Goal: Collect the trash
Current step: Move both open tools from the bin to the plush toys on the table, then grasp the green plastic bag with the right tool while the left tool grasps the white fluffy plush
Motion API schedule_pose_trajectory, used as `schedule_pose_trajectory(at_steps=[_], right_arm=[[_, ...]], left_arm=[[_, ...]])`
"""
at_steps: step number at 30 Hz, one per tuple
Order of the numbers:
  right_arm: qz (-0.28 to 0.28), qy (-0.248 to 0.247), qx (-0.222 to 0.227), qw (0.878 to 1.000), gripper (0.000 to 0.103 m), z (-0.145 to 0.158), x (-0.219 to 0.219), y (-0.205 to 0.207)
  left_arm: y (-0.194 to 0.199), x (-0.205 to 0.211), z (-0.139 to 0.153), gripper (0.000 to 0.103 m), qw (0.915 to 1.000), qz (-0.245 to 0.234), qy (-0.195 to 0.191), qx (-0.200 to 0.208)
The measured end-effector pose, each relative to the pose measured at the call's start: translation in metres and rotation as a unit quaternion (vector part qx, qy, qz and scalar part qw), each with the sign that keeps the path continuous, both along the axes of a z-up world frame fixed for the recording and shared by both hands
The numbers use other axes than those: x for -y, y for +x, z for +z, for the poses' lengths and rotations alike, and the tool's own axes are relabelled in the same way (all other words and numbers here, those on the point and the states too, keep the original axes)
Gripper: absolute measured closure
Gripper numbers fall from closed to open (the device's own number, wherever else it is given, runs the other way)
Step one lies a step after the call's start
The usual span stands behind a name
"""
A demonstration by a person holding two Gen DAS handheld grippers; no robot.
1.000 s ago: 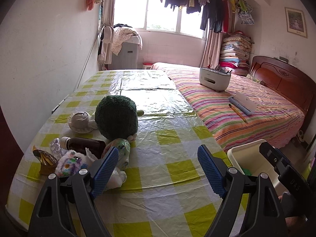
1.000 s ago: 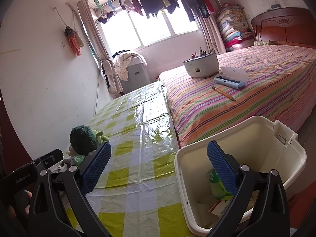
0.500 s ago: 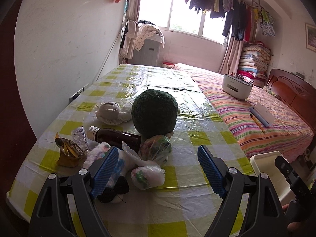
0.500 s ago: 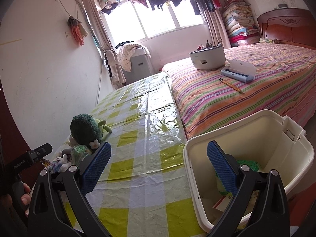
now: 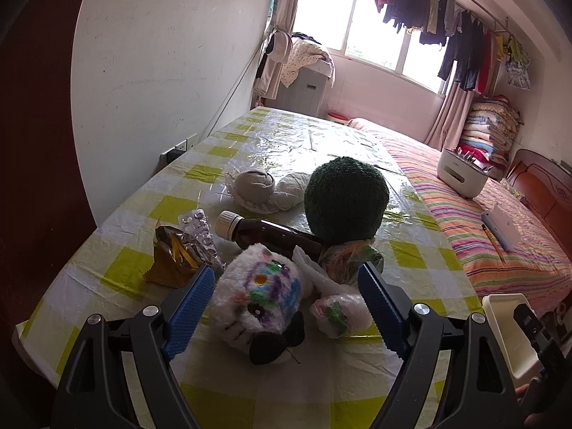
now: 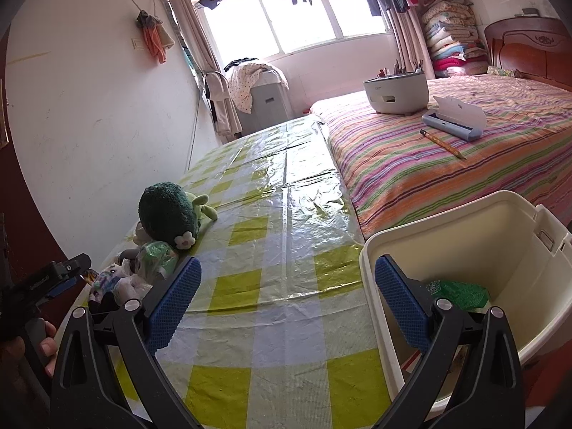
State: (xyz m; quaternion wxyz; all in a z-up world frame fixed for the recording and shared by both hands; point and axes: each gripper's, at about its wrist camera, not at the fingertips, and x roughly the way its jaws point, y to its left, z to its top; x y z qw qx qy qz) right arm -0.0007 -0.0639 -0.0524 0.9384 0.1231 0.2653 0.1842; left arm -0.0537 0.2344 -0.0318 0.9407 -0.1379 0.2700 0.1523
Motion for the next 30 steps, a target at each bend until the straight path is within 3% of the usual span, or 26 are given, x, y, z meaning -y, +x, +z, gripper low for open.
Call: schedule_pose_trajectory(at_steps=[8, 15, 25, 26, 28, 30], right_arm=[[0.091, -0.009, -0.017, 0.996, 0.007, 0.0, -0.047, 0.003], [0.178, -0.02, -0.062, 0.982, 0.007, 0.003, -0.114, 0.033], [0.231, -0.043, -0.118, 0.965, 0.009, -0.007, -0.192, 0.075], [0.233, -0.044, -0.124, 0.963, 0.017, -0.01, -0.196, 0.078], [0.238, -0.06, -0.149, 0.958, 0.056, -0.019, -0.205, 0.087], [0.257, -0.032, -0.166, 0.951, 0.061, -0.024, -0.203, 0.09]], left_arm=[[-0.007, -0.025, -0.003, 0.023, 0.9996, 0.017, -0.021, -0.005], [-0.014, -0.047, -0.011, 0.023, 0.998, 0.029, -0.054, -0.012], [-0.02, -0.057, -0.018, 0.023, 0.997, 0.032, -0.066, -0.022], [-0.018, -0.056, -0.019, 0.023, 0.9971, 0.029, -0.066, -0.025], [-0.015, -0.052, -0.022, 0.023, 0.9972, 0.02, -0.064, -0.034], [-0.011, -0.049, -0.024, 0.023, 0.997, 0.012, -0.064, -0.041]])
